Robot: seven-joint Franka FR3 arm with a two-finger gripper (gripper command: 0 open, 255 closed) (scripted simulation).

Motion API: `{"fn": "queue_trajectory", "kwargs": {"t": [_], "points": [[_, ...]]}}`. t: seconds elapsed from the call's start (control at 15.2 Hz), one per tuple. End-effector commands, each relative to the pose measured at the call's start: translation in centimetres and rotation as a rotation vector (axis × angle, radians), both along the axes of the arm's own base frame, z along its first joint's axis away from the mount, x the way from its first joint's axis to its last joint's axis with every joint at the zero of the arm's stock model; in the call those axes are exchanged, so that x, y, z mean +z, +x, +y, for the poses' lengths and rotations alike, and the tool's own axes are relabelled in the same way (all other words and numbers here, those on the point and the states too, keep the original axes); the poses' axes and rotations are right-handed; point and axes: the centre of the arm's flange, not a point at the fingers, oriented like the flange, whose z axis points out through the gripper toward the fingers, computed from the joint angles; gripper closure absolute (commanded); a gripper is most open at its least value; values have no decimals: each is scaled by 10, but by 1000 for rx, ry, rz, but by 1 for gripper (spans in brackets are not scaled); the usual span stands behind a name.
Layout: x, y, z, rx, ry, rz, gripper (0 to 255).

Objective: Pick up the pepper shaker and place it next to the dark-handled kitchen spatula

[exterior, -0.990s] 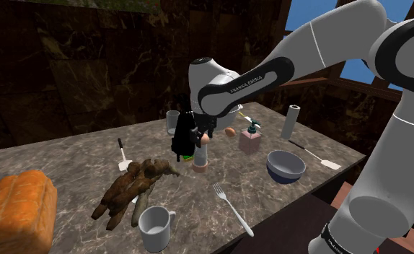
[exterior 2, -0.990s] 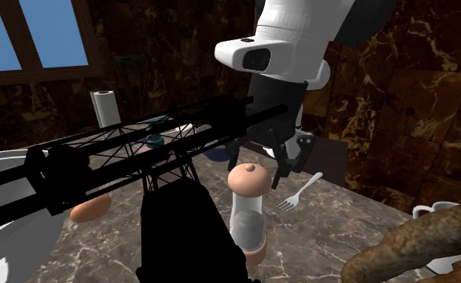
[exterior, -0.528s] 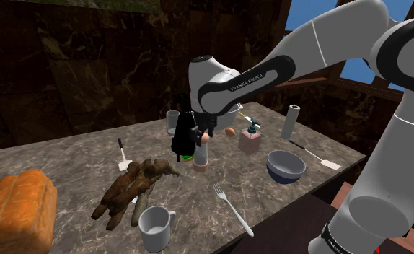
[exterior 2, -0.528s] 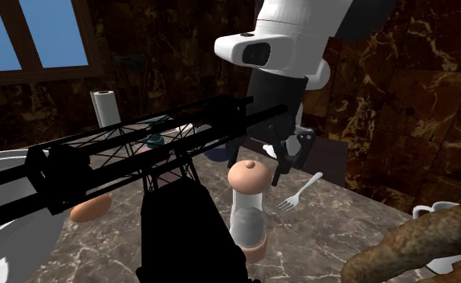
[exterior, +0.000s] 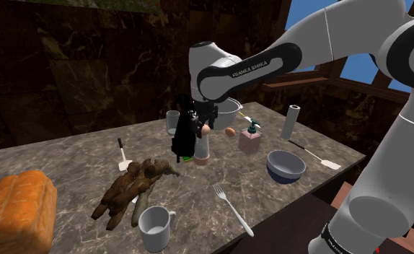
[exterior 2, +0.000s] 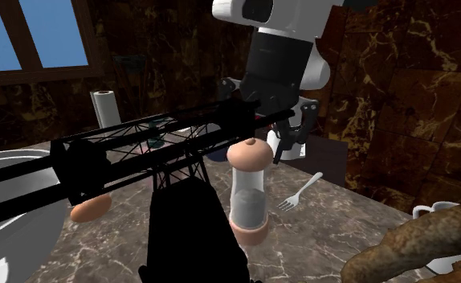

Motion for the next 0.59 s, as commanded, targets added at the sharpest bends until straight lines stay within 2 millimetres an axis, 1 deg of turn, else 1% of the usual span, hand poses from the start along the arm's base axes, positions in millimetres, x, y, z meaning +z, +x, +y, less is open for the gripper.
{"fn": "queue_trajectory", "kwargs": {"t": [0.0,0.53], "points": [[11,-1,0,0,0,0,255],[53,-1,0,0,0,0,255]]}}
